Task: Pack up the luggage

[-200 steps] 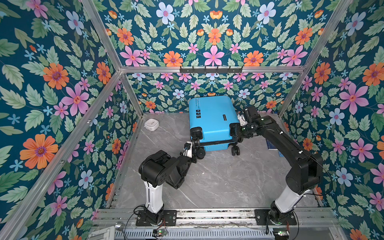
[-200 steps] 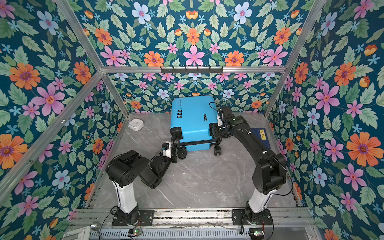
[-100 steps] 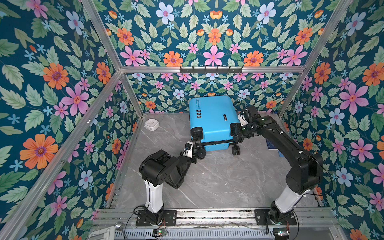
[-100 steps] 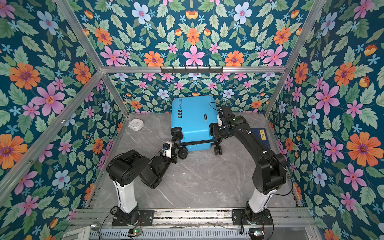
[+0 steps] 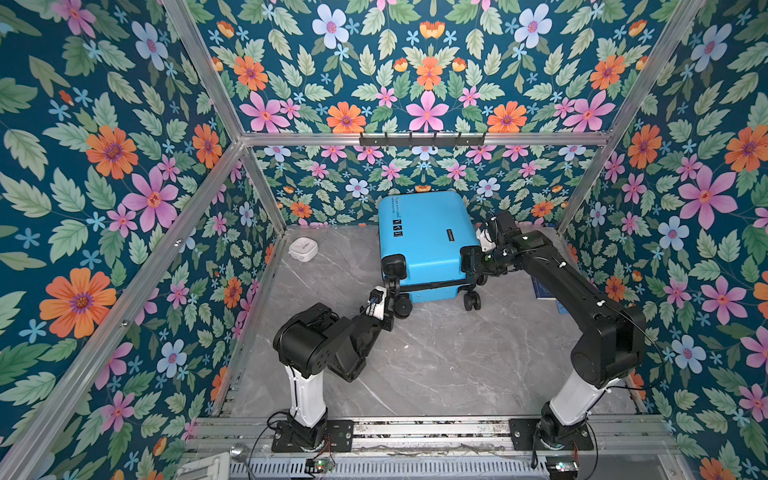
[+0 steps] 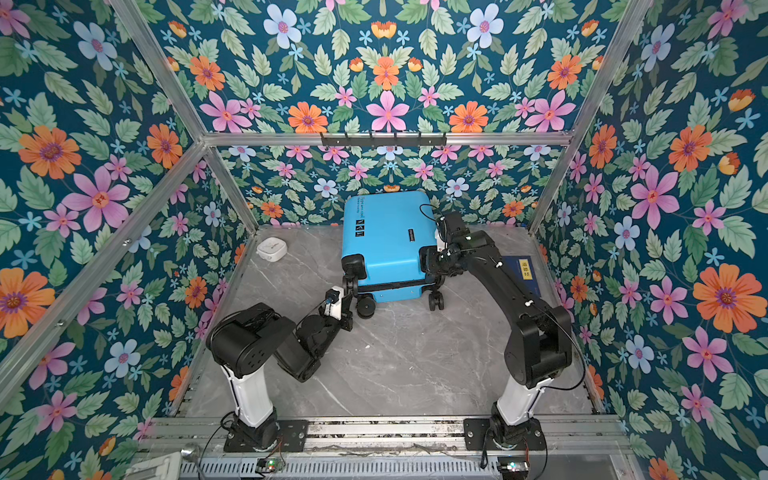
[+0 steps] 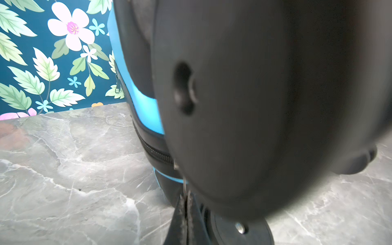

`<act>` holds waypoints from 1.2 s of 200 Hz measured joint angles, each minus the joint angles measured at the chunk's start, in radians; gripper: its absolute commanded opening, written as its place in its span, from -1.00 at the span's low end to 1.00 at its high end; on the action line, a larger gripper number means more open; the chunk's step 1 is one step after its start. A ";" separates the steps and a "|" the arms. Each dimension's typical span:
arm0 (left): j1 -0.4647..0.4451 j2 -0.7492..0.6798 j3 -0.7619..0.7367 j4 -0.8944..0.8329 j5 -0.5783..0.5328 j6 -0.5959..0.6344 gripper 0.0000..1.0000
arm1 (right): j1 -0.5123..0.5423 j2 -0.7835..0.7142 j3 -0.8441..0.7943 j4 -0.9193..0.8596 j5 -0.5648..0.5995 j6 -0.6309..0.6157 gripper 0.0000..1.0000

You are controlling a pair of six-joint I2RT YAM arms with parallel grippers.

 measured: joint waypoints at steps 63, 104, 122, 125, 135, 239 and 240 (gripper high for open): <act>-0.041 -0.005 0.029 -0.049 -0.065 0.000 -1.00 | -0.004 0.002 -0.027 0.023 -0.014 0.034 -0.75; -0.087 -0.004 0.039 -0.065 -0.138 0.006 -1.00 | -0.004 0.000 -0.029 0.023 -0.014 0.042 -0.78; -0.098 -0.004 0.040 -0.066 -0.154 0.008 -1.00 | -0.005 0.000 -0.029 0.020 -0.014 0.045 -0.79; -0.100 -0.005 0.040 -0.066 -0.156 0.008 -1.00 | -0.005 0.000 -0.029 0.019 -0.014 0.045 -0.79; -0.108 -0.008 0.040 -0.069 -0.167 0.010 -1.00 | -0.005 0.000 -0.029 0.017 -0.014 0.046 -0.80; -0.154 -0.055 0.006 0.038 0.012 0.019 0.00 | 0.009 0.009 -0.020 0.023 -0.101 0.101 -0.81; -0.153 -0.057 0.002 0.038 0.009 0.019 0.02 | 0.009 0.009 -0.020 0.023 -0.101 0.100 -0.81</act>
